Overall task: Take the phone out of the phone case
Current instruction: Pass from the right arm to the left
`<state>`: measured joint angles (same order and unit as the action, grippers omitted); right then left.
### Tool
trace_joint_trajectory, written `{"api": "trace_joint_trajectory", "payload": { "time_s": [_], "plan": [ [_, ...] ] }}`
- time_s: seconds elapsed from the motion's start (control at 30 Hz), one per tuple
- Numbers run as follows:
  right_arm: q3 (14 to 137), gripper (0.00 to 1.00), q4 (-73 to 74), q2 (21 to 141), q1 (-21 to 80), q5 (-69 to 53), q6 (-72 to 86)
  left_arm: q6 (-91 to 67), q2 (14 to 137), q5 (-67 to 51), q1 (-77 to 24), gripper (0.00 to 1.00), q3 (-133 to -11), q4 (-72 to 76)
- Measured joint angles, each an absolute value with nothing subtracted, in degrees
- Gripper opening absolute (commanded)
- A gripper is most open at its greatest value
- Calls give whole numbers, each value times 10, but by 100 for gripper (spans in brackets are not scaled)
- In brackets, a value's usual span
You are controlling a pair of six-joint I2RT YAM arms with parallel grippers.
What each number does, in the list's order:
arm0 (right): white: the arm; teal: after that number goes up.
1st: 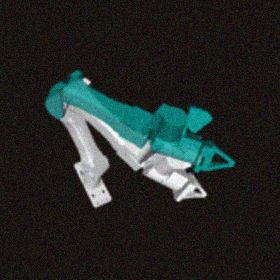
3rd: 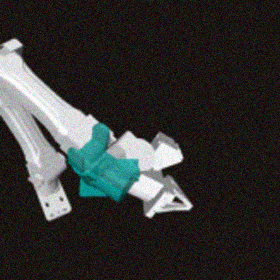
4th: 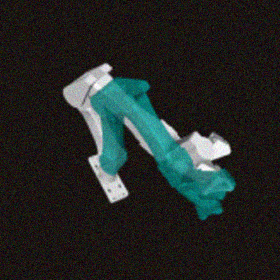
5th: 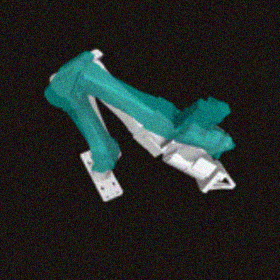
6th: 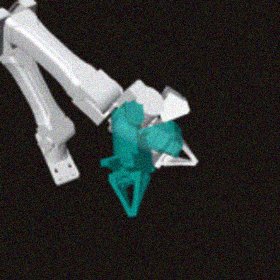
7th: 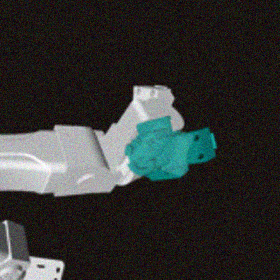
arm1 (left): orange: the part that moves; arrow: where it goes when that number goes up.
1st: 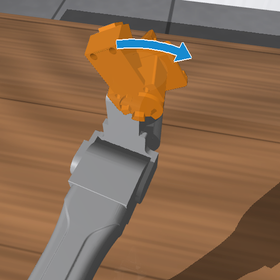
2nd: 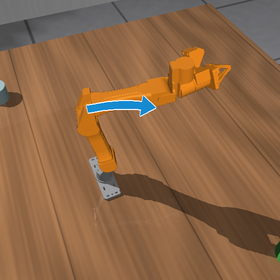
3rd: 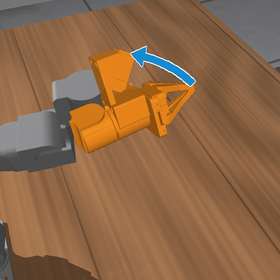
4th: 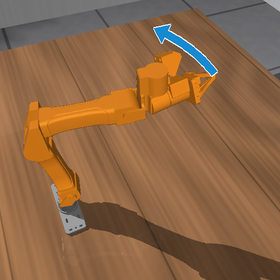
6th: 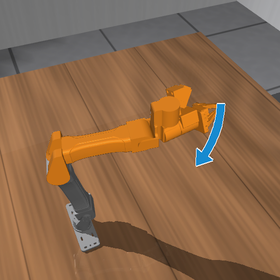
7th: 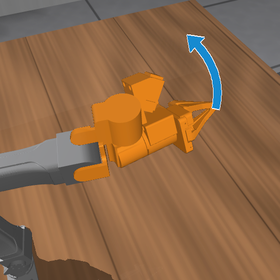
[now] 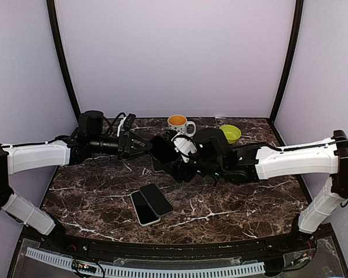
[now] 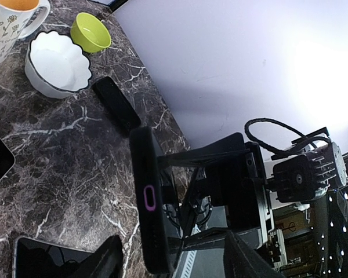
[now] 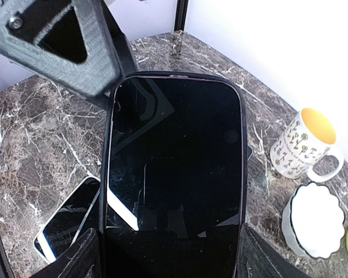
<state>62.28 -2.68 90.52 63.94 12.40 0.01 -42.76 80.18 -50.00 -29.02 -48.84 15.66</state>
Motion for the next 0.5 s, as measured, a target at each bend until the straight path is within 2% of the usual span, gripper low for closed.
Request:
{"api": "trace_joint_trajectory", "payload": {
  "time_s": [0.03,0.07,0.23,0.27,0.3,0.33,0.37,0.5],
  "plan": [
    [623,37,-30,905,640,124,-3,-428,804,-501,-290,47,-489,158],
    [623,37,-33,905,641,124,-7,-431,806,-501,-290,38,-490,159],
    [624,38,-36,905,651,134,-24,-439,815,-490,-290,3,-496,162],
    [626,43,-34,907,653,139,-26,-441,815,-488,-290,1,-496,162],
    [628,61,-32,909,656,146,-32,-448,815,-485,-290,0,-498,162],
    [630,82,-32,913,658,155,-35,-451,815,-481,-291,0,-499,162],
    [633,96,-32,917,659,160,-34,-452,815,-478,-291,0,-499,162],
    [659,99,-25,925,660,191,-10,-441,815,-457,-291,0,-499,159]
  ]
}}
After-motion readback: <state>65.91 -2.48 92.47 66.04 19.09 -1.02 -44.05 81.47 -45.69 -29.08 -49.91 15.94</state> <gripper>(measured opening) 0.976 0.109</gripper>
